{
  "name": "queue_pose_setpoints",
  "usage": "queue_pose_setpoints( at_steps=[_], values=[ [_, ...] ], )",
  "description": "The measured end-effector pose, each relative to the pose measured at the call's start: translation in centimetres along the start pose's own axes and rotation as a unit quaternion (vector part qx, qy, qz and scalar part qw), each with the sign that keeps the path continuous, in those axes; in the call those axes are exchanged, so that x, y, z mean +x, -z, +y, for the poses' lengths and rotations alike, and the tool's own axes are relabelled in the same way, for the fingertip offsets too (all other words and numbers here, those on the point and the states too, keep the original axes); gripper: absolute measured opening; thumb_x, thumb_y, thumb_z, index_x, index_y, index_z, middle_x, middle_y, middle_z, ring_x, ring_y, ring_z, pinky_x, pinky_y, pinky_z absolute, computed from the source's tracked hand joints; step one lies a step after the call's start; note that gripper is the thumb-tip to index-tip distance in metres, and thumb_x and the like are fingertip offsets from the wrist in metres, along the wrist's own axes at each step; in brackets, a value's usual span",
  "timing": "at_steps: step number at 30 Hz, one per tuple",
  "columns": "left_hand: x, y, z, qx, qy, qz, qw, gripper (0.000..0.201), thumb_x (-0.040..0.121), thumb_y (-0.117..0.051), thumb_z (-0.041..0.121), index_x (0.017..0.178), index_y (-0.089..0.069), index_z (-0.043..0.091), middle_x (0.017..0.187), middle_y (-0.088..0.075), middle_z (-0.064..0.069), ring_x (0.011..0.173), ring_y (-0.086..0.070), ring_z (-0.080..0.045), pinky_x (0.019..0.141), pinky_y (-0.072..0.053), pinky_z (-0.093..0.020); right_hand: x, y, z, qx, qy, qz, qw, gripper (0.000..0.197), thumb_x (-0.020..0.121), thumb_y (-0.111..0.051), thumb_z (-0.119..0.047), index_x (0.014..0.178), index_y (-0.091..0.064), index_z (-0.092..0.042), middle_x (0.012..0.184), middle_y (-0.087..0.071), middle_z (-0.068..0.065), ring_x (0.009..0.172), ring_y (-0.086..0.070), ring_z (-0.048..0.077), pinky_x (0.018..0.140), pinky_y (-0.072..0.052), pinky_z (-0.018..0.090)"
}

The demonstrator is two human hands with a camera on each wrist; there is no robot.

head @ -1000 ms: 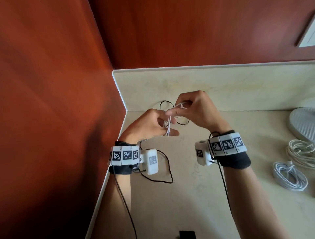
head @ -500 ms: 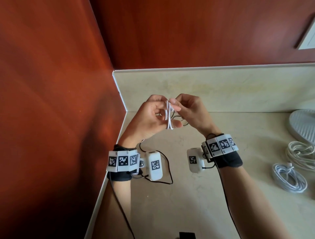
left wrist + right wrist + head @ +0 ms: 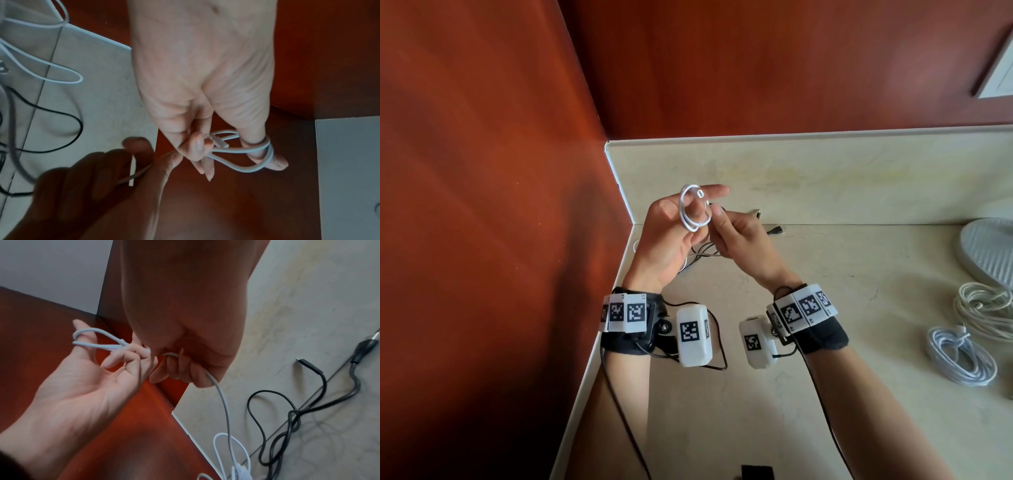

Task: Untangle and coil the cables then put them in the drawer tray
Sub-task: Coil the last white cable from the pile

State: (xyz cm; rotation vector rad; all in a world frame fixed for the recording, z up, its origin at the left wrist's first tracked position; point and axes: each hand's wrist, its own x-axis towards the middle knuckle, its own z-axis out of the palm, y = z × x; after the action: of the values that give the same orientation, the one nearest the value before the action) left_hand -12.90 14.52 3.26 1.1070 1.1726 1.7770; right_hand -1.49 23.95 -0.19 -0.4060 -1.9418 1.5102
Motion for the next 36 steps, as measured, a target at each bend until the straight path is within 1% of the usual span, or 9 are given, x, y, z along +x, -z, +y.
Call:
queue_pose_setpoints(
  at_steps=[6,10,16,19,20,25,28,32,36],
  values=[
    [1.0,1.3,0.1,-0.046,-0.017,0.012,0.999,0.070,0.068,-0.083,0.066,0.103,-0.075,0.006,0.072,-0.051,-0.001,0.060,-0.041,-0.007,0.054,-0.036,-0.018,-0.3,-0.3,0.0,-0.073,-0.104,-0.018,0.992,0.075,0.107,-0.033,-0.061,0.068,-0.047,0.002,0.050,-0.038,-0.012,0.053,-0.033,0.011,0.057,-0.032,0.025],
    [2.0,2.2,0.3,-0.062,-0.022,0.093,0.994,0.061,0.061,-0.089,0.065,0.086,-0.076,0.011,0.099,-0.066,-0.006,0.064,-0.046,-0.005,0.055,-0.038,-0.017,-0.1,-0.2,0.4,-0.105,-0.066,-0.024,0.992,0.054,0.113,-0.035,-0.043,0.066,-0.041,-0.016,0.054,-0.038,-0.014,0.052,-0.032,0.007,0.054,-0.032,0.019],
    [3.5,3.4,0.2,0.053,-0.009,0.188,0.981,0.028,0.093,-0.074,0.029,0.067,-0.076,0.018,0.083,-0.067,-0.009,0.064,-0.050,-0.011,0.062,-0.037,-0.025,-0.2,-0.5,1.1,-0.230,-0.024,-0.040,0.972,0.027,0.110,-0.043,-0.027,0.099,-0.066,-0.017,0.072,-0.061,0.001,0.065,-0.055,0.018,0.066,-0.046,0.037],
    [3.7,3.6,0.3,0.130,-0.034,0.198,0.971,0.043,0.087,-0.074,0.028,0.069,-0.063,-0.009,0.073,-0.046,-0.016,0.081,-0.028,-0.010,0.068,-0.040,-0.023,-1.0,-0.9,1.4,-0.285,-0.025,-0.068,0.956,0.022,0.108,-0.043,-0.035,0.102,-0.063,-0.027,0.080,-0.066,-0.001,0.076,-0.060,0.027,0.075,-0.053,0.045],
    [3.9,3.8,0.1,0.149,-0.035,0.202,0.967,0.053,0.086,-0.074,0.031,0.076,-0.057,-0.018,0.069,-0.043,-0.015,0.069,-0.031,-0.011,0.068,-0.041,-0.020,-1.2,-1.0,1.3,-0.302,-0.029,-0.076,0.950,0.020,0.107,-0.043,-0.039,0.095,-0.056,-0.031,0.077,-0.064,-0.004,0.075,-0.058,0.028,0.075,-0.053,0.048],
    [4.0,4.2,-0.8,0.203,0.008,0.177,0.963,0.038,0.080,-0.083,0.033,0.080,-0.061,0.001,0.057,-0.057,0.007,0.050,-0.043,-0.008,0.063,-0.038,-0.023,-1.2,-0.6,0.5,-0.287,0.009,-0.049,0.957,0.034,0.108,-0.043,-0.043,0.079,-0.046,-0.025,0.062,-0.051,-0.004,0.062,-0.047,0.020,0.065,-0.048,0.045],
    [3.6,3.6,-0.7,0.216,0.010,0.151,0.965,0.029,0.086,-0.083,0.024,0.080,-0.062,0.005,0.053,-0.054,0.007,0.049,-0.041,-0.009,0.057,-0.037,-0.022,-0.5,0.2,0.3,-0.223,0.015,-0.027,0.974,0.032,0.111,-0.041,-0.041,0.103,-0.063,-0.020,0.076,-0.066,-0.003,0.065,-0.058,0.012,0.069,-0.050,0.039],
    [2.9,2.4,-1.1,0.210,0.017,0.096,0.973,0.034,0.082,-0.087,0.027,0.083,-0.063,0.002,0.064,-0.062,0.001,0.054,-0.049,-0.011,0.055,-0.040,-0.023,0.7,1.4,0.1,-0.159,0.032,0.066,0.985,0.030,0.111,-0.044,-0.033,0.116,-0.070,-0.019,0.109,-0.071,-0.001,0.097,-0.068,0.012,0.082,-0.055,0.032],
    [2.3,1.0,-1.5,0.273,0.020,0.029,0.961,0.042,0.075,-0.091,0.034,0.088,-0.069,0.002,0.083,-0.071,-0.007,0.074,-0.061,-0.014,0.073,-0.051,-0.037,1.4,3.0,-0.8,-0.103,0.024,0.090,0.990,0.009,0.101,-0.067,-0.020,0.098,-0.075,-0.021,0.101,-0.075,-0.009,0.092,-0.070,0.009,0.074,-0.054,0.026]
  ],
)
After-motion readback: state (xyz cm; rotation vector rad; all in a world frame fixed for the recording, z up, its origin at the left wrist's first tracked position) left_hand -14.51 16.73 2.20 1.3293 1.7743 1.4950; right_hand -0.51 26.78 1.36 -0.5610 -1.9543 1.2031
